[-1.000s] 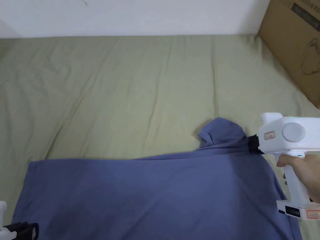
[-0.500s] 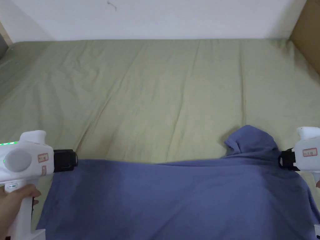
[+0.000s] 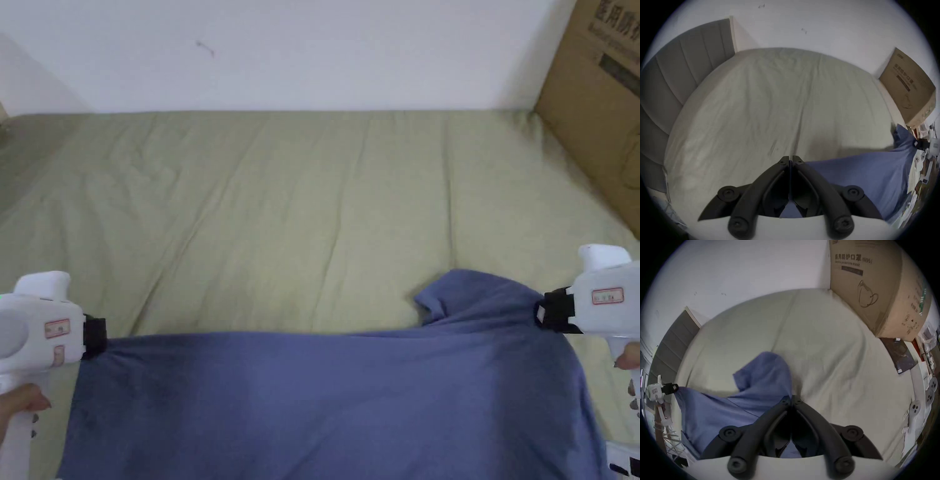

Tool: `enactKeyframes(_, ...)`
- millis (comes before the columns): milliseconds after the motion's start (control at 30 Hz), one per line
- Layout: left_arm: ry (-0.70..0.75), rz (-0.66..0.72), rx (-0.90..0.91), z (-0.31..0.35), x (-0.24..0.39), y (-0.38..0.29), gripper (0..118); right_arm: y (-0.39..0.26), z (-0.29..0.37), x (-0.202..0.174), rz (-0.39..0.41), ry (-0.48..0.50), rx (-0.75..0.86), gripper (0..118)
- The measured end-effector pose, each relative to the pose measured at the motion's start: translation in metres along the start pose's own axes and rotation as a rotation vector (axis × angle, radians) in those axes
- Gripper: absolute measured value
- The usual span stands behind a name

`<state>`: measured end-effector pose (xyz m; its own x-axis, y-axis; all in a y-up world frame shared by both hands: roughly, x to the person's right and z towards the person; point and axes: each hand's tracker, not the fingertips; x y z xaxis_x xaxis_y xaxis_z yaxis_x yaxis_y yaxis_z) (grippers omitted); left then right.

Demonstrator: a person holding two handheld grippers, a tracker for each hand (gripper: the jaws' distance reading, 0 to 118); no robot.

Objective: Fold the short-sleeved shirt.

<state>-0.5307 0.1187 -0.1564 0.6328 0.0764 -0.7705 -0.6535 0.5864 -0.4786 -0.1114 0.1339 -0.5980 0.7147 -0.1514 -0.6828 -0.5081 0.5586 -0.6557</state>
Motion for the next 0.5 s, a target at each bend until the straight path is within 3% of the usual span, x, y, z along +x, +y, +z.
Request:
enactKeyframes(267, -0.020, -0.086, 0.071, 0.115, -0.013, -0.053, 2, -0.050, 0.118, -0.005, 0.049, -0.006, 0.084, 0)
enactKeyframes(367, -0.053, -0.064, 0.078, 0.149, -0.029, -0.092, 2, -0.095, 0.160, -0.008, 0.103, -0.031, 0.096, 0)
enactKeyframes(500, -0.025, -0.106, 0.025, 0.169, -0.039, -0.154, 2, -0.169, 0.184, -0.004, 0.092, -0.025, 0.038, 0)
